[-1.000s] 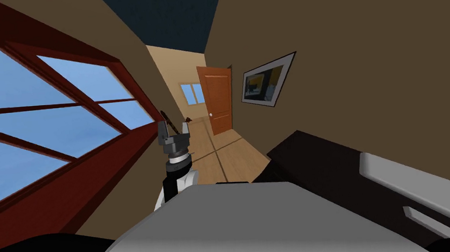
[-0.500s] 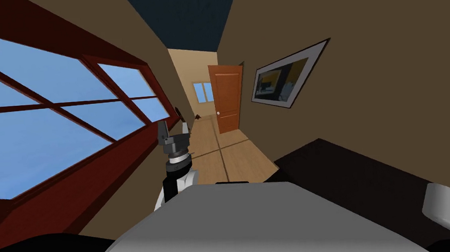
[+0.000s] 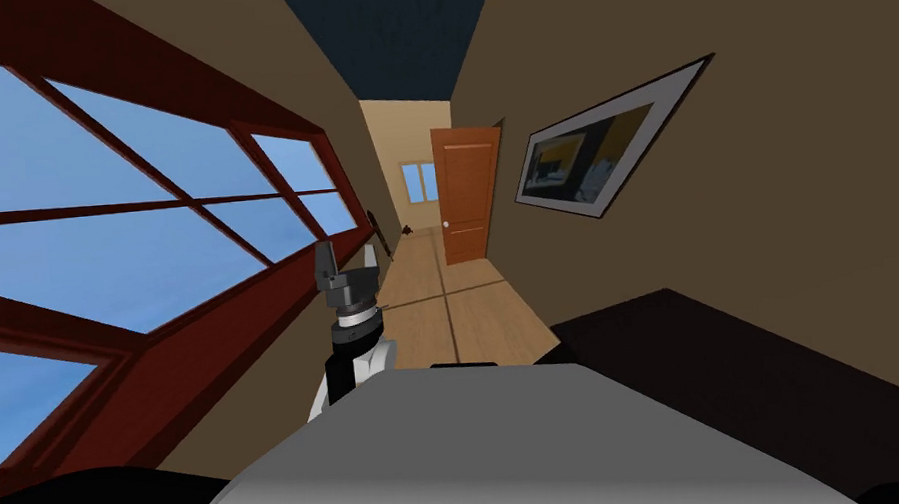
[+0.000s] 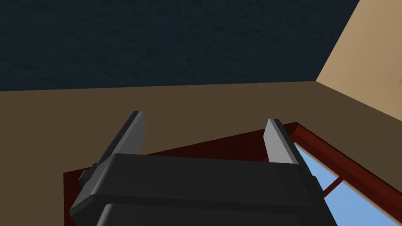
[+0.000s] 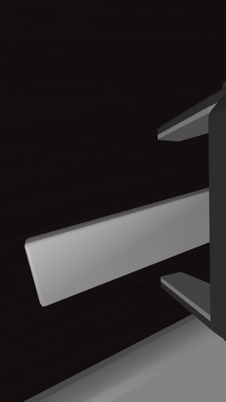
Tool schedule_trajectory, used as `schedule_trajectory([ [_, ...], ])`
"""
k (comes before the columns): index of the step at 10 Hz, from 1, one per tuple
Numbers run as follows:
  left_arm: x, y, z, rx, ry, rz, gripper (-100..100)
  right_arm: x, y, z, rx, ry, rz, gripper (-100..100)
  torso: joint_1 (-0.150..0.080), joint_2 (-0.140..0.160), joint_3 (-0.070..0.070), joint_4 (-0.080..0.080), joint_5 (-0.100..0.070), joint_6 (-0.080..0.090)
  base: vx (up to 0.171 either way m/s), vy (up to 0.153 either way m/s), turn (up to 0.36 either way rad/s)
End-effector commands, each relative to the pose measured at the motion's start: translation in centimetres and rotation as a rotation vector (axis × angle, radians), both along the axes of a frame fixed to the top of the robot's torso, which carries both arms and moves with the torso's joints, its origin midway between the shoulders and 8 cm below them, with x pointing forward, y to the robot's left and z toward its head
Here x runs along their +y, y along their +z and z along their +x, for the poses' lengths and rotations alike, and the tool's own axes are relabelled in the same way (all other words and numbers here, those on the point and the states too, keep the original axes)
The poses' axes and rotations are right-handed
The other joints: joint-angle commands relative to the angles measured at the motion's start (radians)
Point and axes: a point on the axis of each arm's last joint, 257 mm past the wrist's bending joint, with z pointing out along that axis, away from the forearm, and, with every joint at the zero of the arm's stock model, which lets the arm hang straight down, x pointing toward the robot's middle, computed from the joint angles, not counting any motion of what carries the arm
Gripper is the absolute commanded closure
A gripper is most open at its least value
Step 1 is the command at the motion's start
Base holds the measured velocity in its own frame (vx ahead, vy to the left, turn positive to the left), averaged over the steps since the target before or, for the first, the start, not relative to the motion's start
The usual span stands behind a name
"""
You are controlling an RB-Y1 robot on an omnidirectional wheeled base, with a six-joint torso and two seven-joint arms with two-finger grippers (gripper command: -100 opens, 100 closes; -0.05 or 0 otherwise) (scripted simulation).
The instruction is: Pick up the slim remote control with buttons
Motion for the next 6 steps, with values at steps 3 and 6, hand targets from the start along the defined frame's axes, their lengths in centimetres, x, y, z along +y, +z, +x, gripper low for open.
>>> schedule_trajectory([
  [3,0.0,0.0,0.0,0.000,0.000,0.000,0,2.0,-1.3,-1.5,-0.021,-0.062,0.017,-100,0.000,0.001,0.001,0.000,0.000,0.000,-0.081,-0.067,0.234],
  [6,0.0,0.0,0.0,0.000,0.000,0.000,0,3.9,-2.8,-1.9,-0.052,-0.107,0.038,-100,0.000,0.003,0.002,0.001,0.000,0.001,-0.097,-0.063,0.166],
])
